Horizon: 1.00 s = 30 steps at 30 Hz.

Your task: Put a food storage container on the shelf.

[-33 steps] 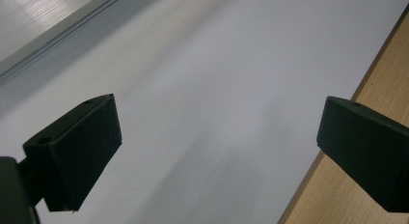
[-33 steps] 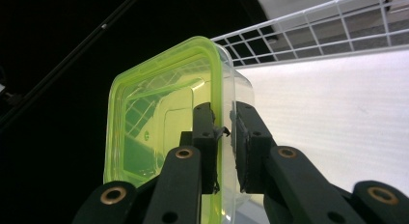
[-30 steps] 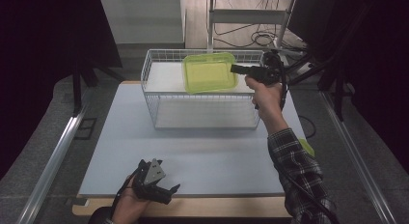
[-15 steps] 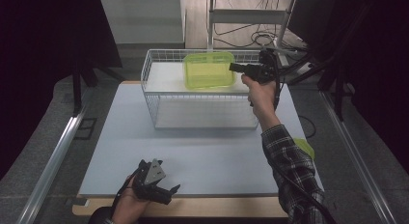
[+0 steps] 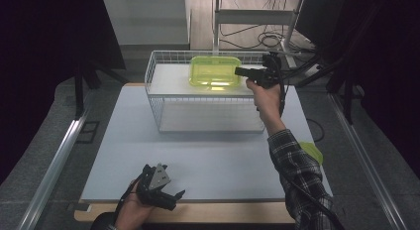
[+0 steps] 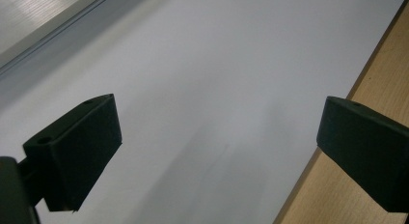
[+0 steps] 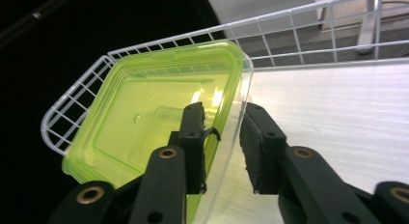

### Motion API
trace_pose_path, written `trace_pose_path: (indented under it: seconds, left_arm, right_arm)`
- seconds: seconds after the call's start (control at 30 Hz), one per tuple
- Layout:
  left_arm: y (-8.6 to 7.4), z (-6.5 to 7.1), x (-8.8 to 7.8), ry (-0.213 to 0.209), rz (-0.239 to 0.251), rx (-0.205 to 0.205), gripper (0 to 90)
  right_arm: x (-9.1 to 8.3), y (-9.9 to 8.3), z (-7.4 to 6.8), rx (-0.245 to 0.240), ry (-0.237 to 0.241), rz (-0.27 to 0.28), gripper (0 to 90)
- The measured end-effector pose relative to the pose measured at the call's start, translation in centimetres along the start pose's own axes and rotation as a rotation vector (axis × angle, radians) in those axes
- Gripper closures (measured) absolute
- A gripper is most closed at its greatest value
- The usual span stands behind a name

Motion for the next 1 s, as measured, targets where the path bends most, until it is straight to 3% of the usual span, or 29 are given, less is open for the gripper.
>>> trace_pose_path:
  seconds: [0.13, 0.33, 0.4, 0.57, 1.0]
  left_arm:
    - [0.0, 0.1, 0.0, -0.002, -0.004, 0.003, 1.8]
    - [-0.1, 0.1, 0.1, 0.0, -0.009, 0.014, 1.8]
    - [-0.1, 0.2, 0.1, 0.0, -0.009, 0.015, 1.8]
    - [-0.1, 0.2, 0.1, 0.001, -0.009, 0.016, 1.8]
    - [0.1, 0.1, -0.1, -0.007, 0.01, -0.003, 1.8]
  right_arm:
    - [0.3, -0.2, 0.4, -0.027, -0.023, -0.013, 64.8]
    - [0.6, -0.1, 0.7, -0.029, -0.028, -0.018, 59.7]
    - [0.7, 0.0, 0.8, -0.07, -0.059, -0.026, 57.4]
    - [0.8, 0.1, 0.8, -0.1, -0.086, -0.036, 54.8]
    - [0.0, 0.0, -1.1, -0.174, -0.036, -0.063, 40.4]
Point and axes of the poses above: each handheld gripper's, and its own axes: x roughly forward along the jaws, y roughly out of its top, z roughly to its right, the point moved 10 cm from there along x, roughly forward along the jaws, and after that the axes turned 12 degrees about y, right-handed, at the moved point
